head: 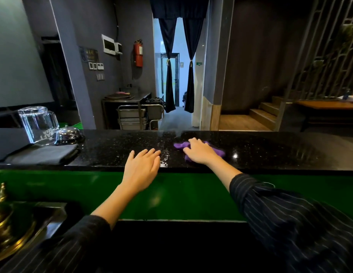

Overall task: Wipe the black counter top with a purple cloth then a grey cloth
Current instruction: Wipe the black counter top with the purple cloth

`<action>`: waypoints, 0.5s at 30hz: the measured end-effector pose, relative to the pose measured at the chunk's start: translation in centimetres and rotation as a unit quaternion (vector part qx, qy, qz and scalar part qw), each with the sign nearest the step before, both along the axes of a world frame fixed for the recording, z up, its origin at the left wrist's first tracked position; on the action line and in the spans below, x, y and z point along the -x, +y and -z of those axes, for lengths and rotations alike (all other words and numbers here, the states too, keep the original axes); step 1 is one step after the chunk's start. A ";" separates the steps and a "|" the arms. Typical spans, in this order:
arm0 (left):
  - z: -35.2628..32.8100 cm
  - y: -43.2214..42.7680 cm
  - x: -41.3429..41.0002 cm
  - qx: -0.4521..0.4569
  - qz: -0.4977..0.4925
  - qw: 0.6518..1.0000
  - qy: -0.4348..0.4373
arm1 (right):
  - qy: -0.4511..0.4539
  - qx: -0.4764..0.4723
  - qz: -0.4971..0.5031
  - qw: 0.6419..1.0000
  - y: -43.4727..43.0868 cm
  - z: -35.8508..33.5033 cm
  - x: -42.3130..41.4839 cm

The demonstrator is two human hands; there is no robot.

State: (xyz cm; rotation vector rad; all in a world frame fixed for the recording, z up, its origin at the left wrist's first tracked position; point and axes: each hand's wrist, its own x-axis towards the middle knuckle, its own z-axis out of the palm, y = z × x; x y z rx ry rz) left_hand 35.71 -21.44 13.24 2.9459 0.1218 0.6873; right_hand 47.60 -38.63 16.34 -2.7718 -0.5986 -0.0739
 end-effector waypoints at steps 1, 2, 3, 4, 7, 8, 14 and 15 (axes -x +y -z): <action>0.5 0.0 0.6 -0.006 -0.014 1.000 0.001 | -0.004 -0.011 0.036 0.999 0.4 0.1 0.0; 0.9 0.2 0.8 0.000 -0.024 1.000 0.007 | -0.006 -0.018 0.075 0.997 1.2 0.2 0.1; 0.9 0.4 0.8 0.010 -0.026 0.999 0.016 | -0.004 -0.023 0.110 0.994 2.1 0.2 0.3; 0.8 0.5 0.7 0.019 -0.023 0.999 0.028 | 0.005 -0.023 0.135 0.991 3.1 0.2 0.8; 0.2 0.8 0.5 0.028 0.001 0.998 0.057 | 0.028 0.016 0.096 0.995 5.7 0.3 2.5; 0.0 0.9 0.6 0.033 0.004 0.997 0.065 | 0.033 0.033 0.057 0.997 6.2 0.4 3.0; -0.3 0.7 1.3 0.064 -0.008 0.994 0.091 | 0.033 0.075 -0.046 0.996 3.6 0.4 3.6; -0.1 0.8 1.5 0.060 -0.008 0.994 0.093 | 0.032 0.070 -0.038 0.996 2.7 0.3 3.4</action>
